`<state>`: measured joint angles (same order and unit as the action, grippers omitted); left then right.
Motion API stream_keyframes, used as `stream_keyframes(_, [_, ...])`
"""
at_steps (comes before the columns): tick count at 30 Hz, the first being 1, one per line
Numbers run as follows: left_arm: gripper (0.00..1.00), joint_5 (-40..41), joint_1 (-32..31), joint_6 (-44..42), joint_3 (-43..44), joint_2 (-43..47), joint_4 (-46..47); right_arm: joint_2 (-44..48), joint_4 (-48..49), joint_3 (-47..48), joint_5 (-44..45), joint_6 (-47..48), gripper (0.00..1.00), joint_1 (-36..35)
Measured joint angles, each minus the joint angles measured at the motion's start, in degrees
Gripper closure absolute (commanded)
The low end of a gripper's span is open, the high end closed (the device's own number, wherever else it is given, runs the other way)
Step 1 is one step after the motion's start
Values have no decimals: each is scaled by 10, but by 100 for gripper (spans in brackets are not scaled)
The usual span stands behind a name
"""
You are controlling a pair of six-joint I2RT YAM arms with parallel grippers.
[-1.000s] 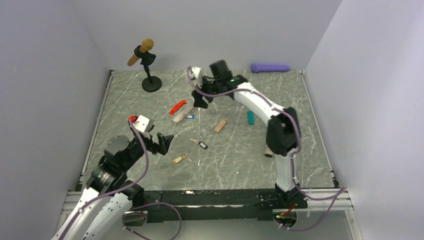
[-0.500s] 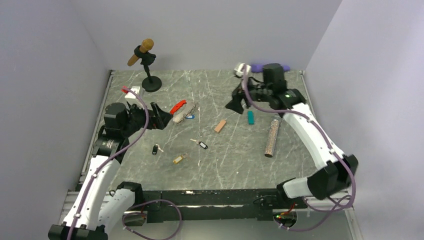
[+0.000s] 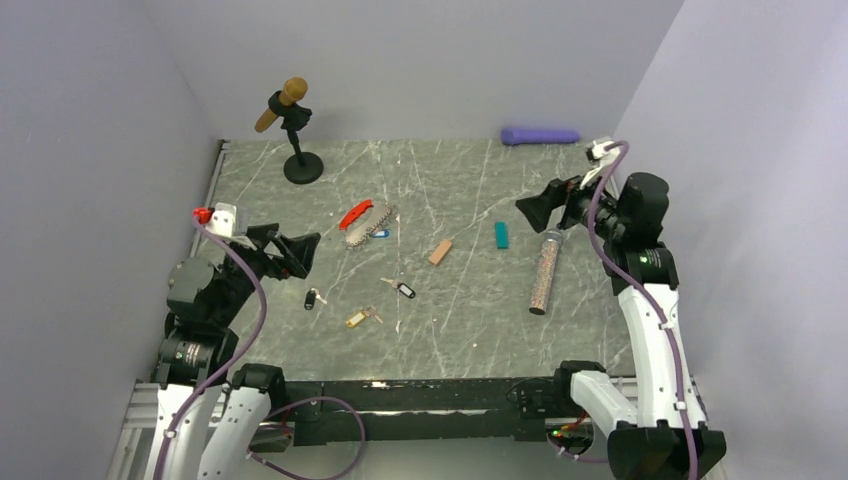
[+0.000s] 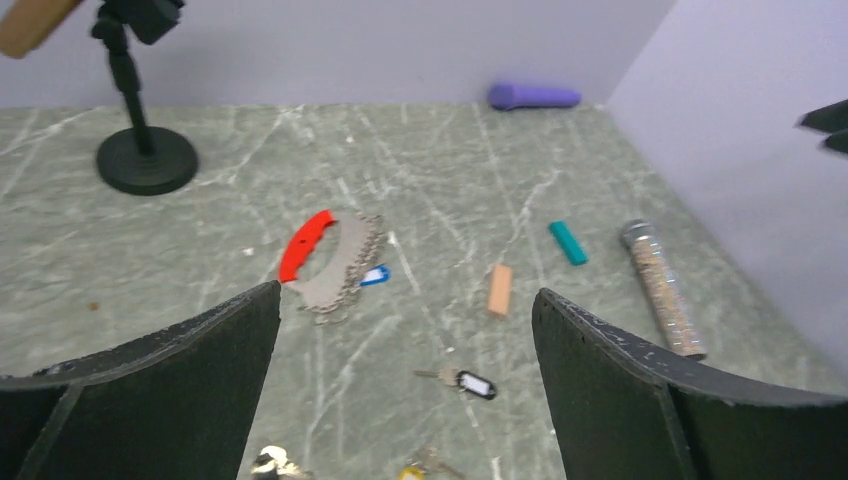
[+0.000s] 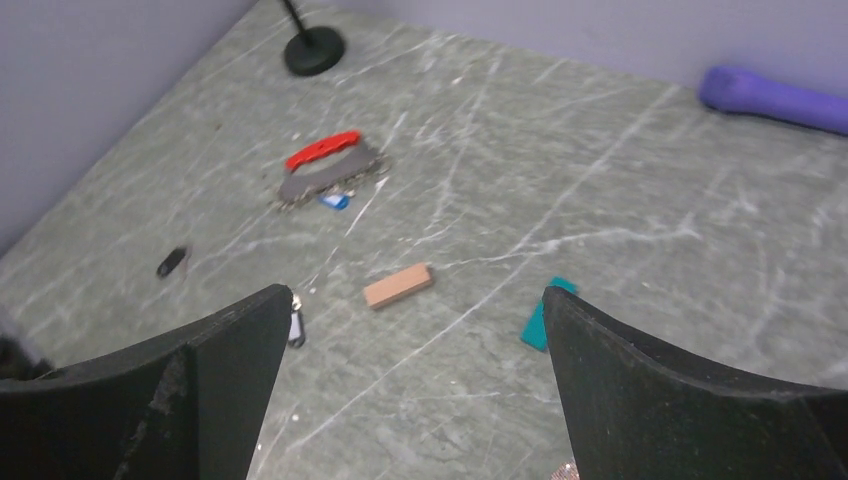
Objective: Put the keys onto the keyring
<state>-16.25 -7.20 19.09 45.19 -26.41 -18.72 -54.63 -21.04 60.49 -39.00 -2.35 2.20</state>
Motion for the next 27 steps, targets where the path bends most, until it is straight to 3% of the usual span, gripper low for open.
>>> stream_keyframes(10, [1, 42, 0, -98, -45, 9, -48, 38, 34, -35, 62, -91, 0, 72])
stream_keyframes(16, [1, 40, 1, -111, -106, 52, -47, 47, 40, -50, 86, -111, 0, 80])
stream_keyframes(27, [1, 41, 1, -127, -108, 29, -38, 47, 40, -75, 120, -117, 0, 83])
